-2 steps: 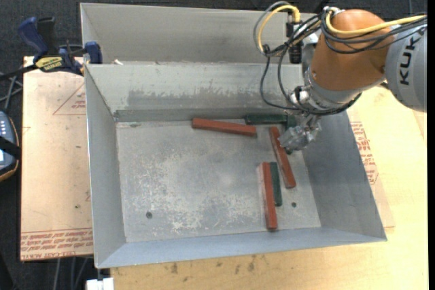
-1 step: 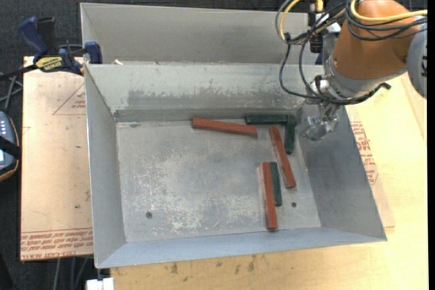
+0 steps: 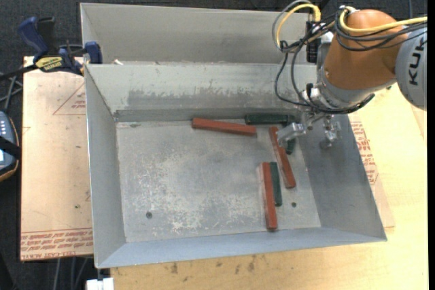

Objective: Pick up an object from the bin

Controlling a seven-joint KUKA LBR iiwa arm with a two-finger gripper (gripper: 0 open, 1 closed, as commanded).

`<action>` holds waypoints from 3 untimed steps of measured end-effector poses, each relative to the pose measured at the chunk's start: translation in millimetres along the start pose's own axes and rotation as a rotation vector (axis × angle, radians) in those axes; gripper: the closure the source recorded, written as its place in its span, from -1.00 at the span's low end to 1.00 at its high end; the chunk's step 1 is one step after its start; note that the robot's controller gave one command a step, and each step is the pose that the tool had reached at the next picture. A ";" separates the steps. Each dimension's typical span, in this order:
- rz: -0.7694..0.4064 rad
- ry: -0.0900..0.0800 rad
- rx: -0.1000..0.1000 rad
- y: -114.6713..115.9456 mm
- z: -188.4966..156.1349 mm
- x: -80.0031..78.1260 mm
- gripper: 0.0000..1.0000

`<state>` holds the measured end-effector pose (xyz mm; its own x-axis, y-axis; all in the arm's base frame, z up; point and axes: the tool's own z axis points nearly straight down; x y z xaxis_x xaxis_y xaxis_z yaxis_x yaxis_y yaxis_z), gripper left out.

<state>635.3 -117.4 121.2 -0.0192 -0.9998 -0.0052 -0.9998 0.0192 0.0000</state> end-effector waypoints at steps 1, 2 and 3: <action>0.001 0.000 0.000 0.0 -0.1 0.1 -1.00; -0.305 0.001 -0.004 17.2 50.9 -21.4 1.00; -0.305 0.000 -0.004 17.2 50.9 -21.3 1.00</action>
Offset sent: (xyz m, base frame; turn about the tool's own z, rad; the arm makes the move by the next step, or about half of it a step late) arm -0.0167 0.0202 -0.0512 -0.3110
